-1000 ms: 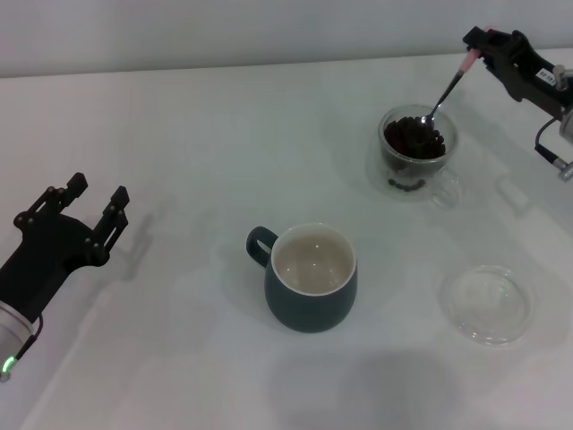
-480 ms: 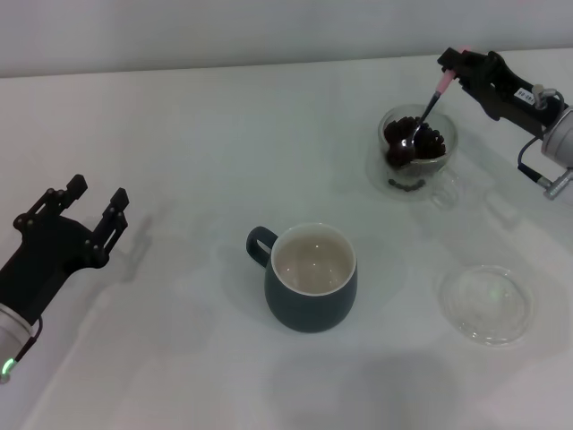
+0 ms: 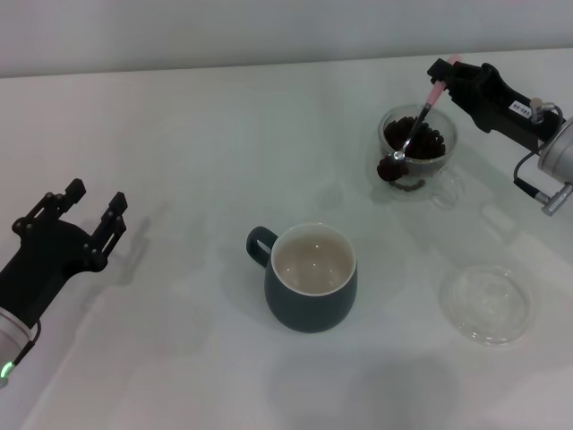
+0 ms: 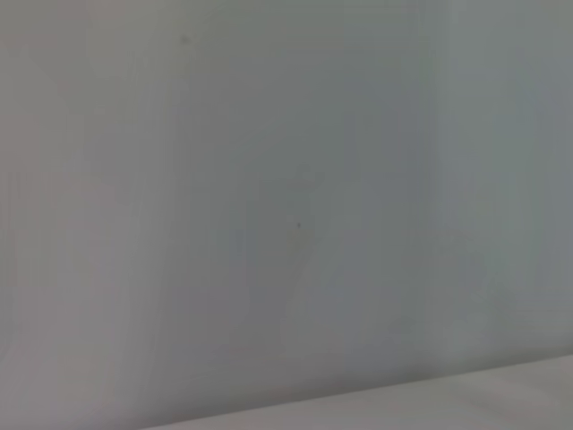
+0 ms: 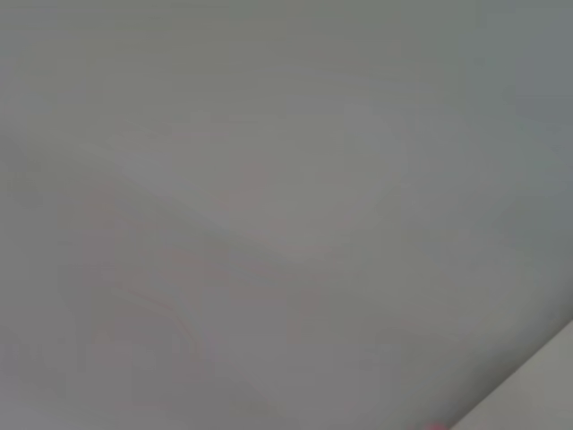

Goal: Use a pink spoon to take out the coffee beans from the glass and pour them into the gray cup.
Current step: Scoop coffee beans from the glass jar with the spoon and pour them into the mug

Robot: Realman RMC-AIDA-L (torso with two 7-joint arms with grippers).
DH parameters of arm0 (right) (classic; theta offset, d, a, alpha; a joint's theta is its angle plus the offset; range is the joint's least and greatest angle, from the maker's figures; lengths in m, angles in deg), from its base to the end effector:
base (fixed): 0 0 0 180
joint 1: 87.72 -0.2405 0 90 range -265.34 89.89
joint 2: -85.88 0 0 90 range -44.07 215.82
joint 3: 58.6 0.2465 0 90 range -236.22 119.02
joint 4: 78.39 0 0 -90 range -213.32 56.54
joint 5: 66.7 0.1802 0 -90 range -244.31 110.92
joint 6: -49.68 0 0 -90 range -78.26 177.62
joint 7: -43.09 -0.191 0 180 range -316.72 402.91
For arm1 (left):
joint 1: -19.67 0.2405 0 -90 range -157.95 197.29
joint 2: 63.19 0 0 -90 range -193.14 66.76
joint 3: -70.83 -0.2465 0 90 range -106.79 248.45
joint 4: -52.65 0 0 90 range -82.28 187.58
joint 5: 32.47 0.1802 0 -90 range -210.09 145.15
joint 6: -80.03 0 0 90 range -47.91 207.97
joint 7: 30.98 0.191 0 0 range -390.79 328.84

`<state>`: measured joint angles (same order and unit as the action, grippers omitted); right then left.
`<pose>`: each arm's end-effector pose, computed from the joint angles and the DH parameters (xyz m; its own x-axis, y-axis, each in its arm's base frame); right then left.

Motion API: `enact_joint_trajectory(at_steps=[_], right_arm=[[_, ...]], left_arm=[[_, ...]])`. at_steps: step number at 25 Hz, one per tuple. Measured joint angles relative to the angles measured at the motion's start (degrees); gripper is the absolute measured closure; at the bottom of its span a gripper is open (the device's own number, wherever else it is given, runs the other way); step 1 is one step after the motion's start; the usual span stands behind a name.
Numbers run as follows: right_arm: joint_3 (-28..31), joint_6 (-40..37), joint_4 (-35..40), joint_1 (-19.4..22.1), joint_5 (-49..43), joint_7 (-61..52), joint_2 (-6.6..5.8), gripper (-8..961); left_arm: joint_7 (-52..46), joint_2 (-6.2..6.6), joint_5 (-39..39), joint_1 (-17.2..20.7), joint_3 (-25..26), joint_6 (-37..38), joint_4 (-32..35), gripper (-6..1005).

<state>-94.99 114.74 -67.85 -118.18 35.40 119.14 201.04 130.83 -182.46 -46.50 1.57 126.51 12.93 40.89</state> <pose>0.2807 0.3806 -0.0006 -0.2192 -0.5013 -0.8370 -0.9405 -0.1198 0.3181 -0.2775 0.3063 -0.0618 0.7275 0.0807 0.6813 0.6248 -0.4882 -0.6093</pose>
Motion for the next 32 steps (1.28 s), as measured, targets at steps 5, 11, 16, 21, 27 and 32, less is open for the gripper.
enact_joint_trajectory(at_steps=[5, 11, 16, 21, 27, 32], right_arm=[[-0.62, 1.85, -0.10, 0.51, -0.04, -0.27, 0.05, 809], [-1.98, 2.47, -0.24, 0.49, -0.06, -1.15, 0.21, 809], [-2.58, 3.64, -1.29, 0.01, -0.03, -1.17, 0.33, 809], [-3.85, 4.59, -1.74, -0.63, 0.02, -1.17, 0.59, 809], [-4.60, 7.43, -3.54, -1.38, 0.18, -1.17, 0.76, 808], [-5.58, 9.29, -4.37, -1.87, 0.10, -1.09, 0.83, 808]], left_arm=[[0.00, -0.07, 0.05, 0.22, -0.06, -0.11, -0.01, 423], [0.00, -0.09, 0.05, 0.24, -0.05, -0.03, -0.06, 423], [0.00, -0.09, 0.05, 0.27, -0.05, 0.04, -0.02, 422], [0.00, -0.09, 0.06, 0.19, -0.04, 0.17, 0.10, 422], [0.00, -0.09, 0.06, -0.03, -0.04, 0.22, 0.17, 423], [0.00, -0.09, 0.06, -0.09, -0.05, 0.27, 0.17, 423]])
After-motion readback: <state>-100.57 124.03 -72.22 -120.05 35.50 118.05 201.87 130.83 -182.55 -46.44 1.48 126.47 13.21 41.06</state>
